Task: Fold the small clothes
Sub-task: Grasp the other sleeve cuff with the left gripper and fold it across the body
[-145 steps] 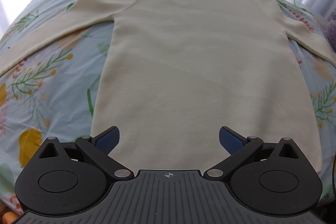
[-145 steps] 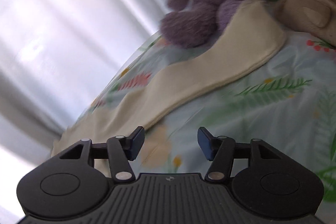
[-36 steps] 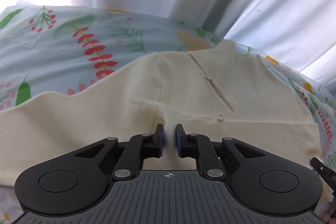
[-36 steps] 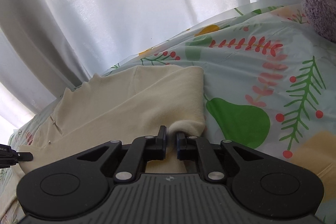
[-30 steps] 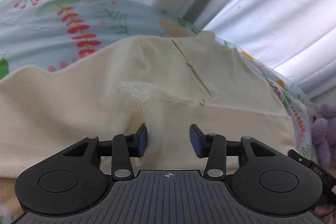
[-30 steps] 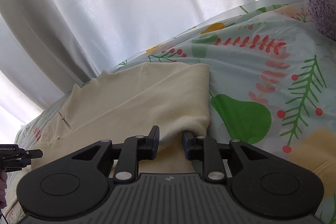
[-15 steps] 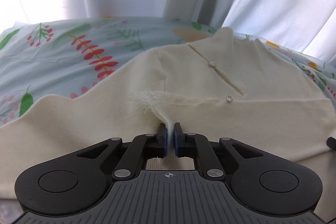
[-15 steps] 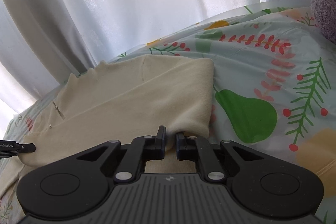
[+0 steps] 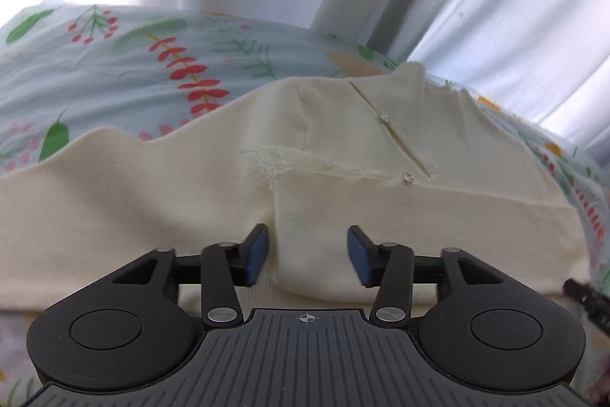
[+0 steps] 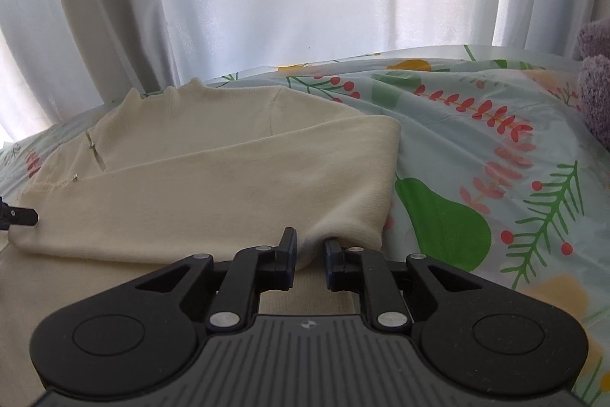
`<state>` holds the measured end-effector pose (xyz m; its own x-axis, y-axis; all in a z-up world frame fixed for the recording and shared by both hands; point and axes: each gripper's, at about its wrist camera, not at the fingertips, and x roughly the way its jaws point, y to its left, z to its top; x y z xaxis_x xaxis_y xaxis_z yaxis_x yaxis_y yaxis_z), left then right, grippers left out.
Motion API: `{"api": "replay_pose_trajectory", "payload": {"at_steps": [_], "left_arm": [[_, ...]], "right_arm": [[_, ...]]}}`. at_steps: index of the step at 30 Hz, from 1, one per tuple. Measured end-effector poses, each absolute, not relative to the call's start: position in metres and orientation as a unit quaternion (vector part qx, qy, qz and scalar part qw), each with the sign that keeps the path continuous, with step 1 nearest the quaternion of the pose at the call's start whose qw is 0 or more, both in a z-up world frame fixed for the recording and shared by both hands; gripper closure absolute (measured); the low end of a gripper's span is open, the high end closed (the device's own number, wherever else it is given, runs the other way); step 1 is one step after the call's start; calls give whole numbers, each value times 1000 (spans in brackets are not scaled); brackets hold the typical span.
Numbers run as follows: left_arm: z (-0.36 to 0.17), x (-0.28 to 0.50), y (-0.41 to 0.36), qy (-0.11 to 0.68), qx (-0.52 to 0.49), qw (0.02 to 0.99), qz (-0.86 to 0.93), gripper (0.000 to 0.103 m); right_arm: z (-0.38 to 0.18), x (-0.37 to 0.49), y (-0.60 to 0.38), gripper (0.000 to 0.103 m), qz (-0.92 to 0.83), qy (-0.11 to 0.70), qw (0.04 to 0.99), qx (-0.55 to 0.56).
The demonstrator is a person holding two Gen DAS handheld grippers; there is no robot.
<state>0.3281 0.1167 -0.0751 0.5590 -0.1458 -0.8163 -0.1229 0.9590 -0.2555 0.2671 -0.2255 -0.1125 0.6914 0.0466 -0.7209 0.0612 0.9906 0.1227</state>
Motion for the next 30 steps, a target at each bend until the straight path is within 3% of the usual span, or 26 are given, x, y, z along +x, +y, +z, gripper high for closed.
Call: {"api": "replay_pose_trajectory", "payload": {"at_steps": [1, 3, 9, 15, 20, 22, 30], "left_arm": [[-72, 318, 127, 458, -160, 874, 16, 20], [-63, 292, 150, 426, -185, 883, 68, 13], [-61, 208, 262, 353, -318, 848, 232, 13], [-73, 144, 352, 283, -439, 782, 340, 27], [-87, 122, 390, 240, -503, 759, 337, 42], [-93, 119, 400, 231, -520, 749, 341, 54], [-104, 109, 425, 171, -580, 718, 345, 61]], "right_arm": [[-108, 263, -224, 62, 1, 395, 917, 62], [-99, 249, -224, 44, -3, 389, 920, 52], [-82, 209, -228, 44, 25, 371, 925, 83], [-77, 203, -209, 44, 63, 372, 922, 91], [-75, 211, -192, 46, 93, 376, 916, 104], [-76, 214, -189, 47, 100, 379, 913, 112], [-72, 217, -180, 49, 105, 380, 910, 126]]}}
